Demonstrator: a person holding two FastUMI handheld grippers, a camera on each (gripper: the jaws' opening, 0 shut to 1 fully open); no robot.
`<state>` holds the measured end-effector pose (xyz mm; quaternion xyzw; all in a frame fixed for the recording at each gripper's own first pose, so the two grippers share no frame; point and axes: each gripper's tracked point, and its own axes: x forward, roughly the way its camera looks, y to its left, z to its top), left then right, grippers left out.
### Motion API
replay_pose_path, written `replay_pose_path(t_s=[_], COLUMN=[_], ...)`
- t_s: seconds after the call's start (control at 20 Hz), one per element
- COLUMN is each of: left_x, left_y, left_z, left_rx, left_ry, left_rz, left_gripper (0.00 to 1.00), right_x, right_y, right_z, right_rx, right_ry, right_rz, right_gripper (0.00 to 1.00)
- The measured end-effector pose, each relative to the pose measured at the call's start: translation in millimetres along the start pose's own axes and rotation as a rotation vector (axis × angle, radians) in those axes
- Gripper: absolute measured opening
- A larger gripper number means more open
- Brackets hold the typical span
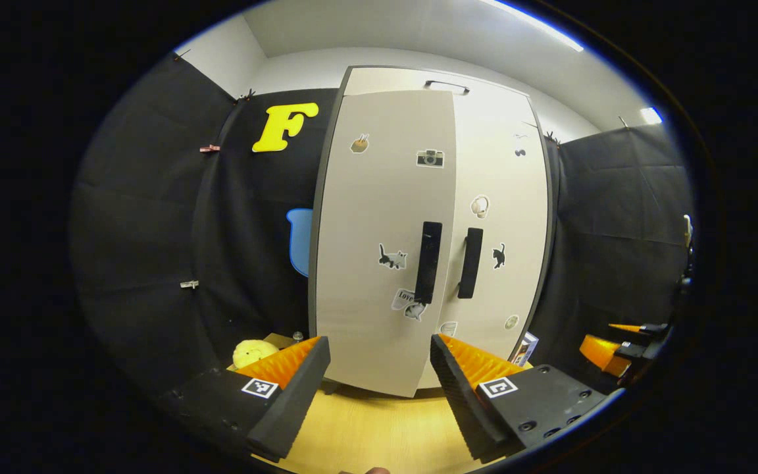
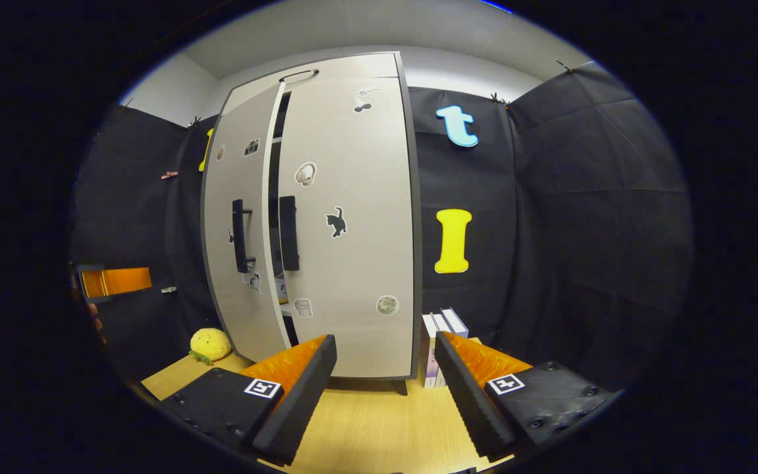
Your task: Grab one shoe with the right hand and put it into the shoe cabinet, grab the other shoe with the left hand and put it into the shoe cabinet; then close the right door with the right hand and the left door with the left hand.
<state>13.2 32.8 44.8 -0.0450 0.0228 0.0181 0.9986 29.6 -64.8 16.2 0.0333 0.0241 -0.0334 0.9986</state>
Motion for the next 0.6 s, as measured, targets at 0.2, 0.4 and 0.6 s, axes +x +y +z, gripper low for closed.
replay_pose_path(t_s=[0.2,0.4,0.6], left_x=[-19,-30,-36], left_y=[26,40,37], left_z=[-13,-23,-42], left_rx=[0.046,0.011,-0.065], left_ry=[0.012,0.001,0.027], left_rz=[-0.007,0.066,0.059], left_gripper=[0.95,0.95,0.95], right_x=[-24,-39,-45], right_y=[24,43,57], right_z=[0,-18,-36], right_rx=[-0.013,-0.058,-0.050], right_ry=[-0.034,-0.021,0.014], right_rz=[-0.017,-0.012,-0.001], right_gripper=[0.98,0.98,0.98])
